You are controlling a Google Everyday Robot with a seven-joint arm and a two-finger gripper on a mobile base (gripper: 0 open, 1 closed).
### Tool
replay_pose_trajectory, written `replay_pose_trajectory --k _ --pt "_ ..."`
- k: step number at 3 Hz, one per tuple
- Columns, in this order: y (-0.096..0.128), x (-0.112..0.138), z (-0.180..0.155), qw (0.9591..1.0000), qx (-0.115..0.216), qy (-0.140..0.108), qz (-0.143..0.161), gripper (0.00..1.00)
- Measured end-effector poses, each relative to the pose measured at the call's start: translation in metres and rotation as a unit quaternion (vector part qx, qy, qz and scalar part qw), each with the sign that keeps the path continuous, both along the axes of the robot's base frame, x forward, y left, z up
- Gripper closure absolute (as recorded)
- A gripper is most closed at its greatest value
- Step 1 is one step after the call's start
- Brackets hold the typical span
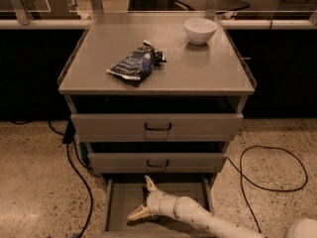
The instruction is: Pick orange can from bottom drawer and place on counter
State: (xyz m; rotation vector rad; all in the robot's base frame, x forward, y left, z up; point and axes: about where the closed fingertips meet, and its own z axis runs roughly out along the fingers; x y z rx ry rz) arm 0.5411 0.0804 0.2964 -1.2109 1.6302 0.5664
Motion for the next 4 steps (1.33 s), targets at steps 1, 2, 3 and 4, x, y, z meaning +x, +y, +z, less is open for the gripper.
replay_pose_trajectory --k 1,2,3,4 --pt "-0.001 0.002 -0.002 0.9996 -0.014 0.023 -0.011 0.0" --pt "0.009 -0.008 0.001 0.9951 -0.043 0.086 -0.026 0.0" --pt "-0.008 0.007 0.007 0.9801 -0.091 0.149 -0.095 0.0" --pt "-0.012 0.01 -0.009 0.9746 -0.11 0.166 -0.103 0.0"
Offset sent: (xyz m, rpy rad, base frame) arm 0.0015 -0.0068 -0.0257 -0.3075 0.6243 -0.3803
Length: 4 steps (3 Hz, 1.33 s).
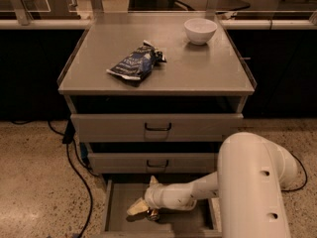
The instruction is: Pick orange can from bottom drawer and place on counter
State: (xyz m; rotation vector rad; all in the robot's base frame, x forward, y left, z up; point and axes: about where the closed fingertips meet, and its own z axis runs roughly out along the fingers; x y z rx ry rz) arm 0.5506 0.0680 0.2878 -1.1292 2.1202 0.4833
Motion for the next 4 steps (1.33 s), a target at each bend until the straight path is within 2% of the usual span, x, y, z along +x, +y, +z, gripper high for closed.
replay_pose_trajectory --k 1,2,3,4 --pt "0.0 0.0 0.0 1.0 0.001 -0.001 0.0 0.0" --pt "0.008 0.009 -0.017 0.9998 0.015 0.014 0.006 0.0" --pt "0.036 0.001 -0.072 0.9967 0.033 0.066 0.034 0.0" --pt "0.032 0.004 -0.093 0.9947 0.035 0.091 0.033 0.0"
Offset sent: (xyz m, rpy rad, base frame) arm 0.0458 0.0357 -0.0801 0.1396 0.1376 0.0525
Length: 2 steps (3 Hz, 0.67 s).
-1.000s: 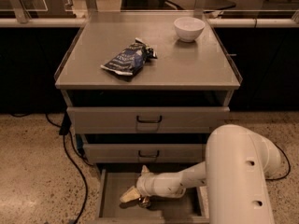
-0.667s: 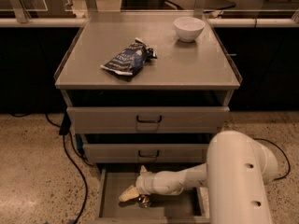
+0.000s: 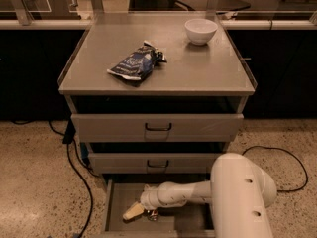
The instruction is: Pick orange can from bottom drawer and place on counter
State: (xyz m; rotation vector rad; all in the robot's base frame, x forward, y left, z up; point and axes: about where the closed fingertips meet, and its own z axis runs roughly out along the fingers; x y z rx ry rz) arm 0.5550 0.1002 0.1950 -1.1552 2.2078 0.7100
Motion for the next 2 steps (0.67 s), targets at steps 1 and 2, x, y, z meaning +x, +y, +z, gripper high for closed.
replay_pose_trajectory --k 1,2 --pt "0.0 0.0 0.0 1.0 0.0 0.0 0.0 0.0" --pt "-0.0026 0.0027 -0.0097 0.9995 -0.02 0.022 -0.008 0.0"
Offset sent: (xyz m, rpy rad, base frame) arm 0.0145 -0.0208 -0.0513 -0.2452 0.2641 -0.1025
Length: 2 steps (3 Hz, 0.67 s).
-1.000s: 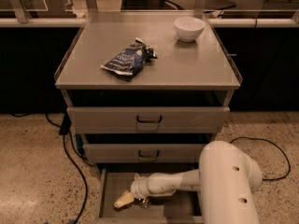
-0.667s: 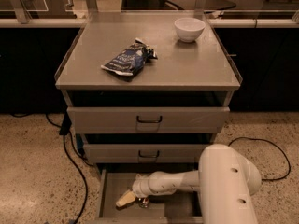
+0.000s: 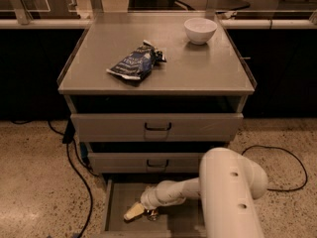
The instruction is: Pick orange can from bottom drawer and place on counter
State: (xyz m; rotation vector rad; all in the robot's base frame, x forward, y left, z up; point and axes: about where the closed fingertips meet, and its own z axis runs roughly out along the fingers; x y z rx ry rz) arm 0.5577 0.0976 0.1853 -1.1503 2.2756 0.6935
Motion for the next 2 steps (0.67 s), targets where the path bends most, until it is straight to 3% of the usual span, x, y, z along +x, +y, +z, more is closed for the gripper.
replay_pose_trajectory --k 1,2 --pt "-0.026 0.011 -0.047 0.9925 -0.066 0.091 -0.048 0.0" --pt "-0.04 0.02 -0.071 0.9832 -0.093 0.138 -0.075 0.0"
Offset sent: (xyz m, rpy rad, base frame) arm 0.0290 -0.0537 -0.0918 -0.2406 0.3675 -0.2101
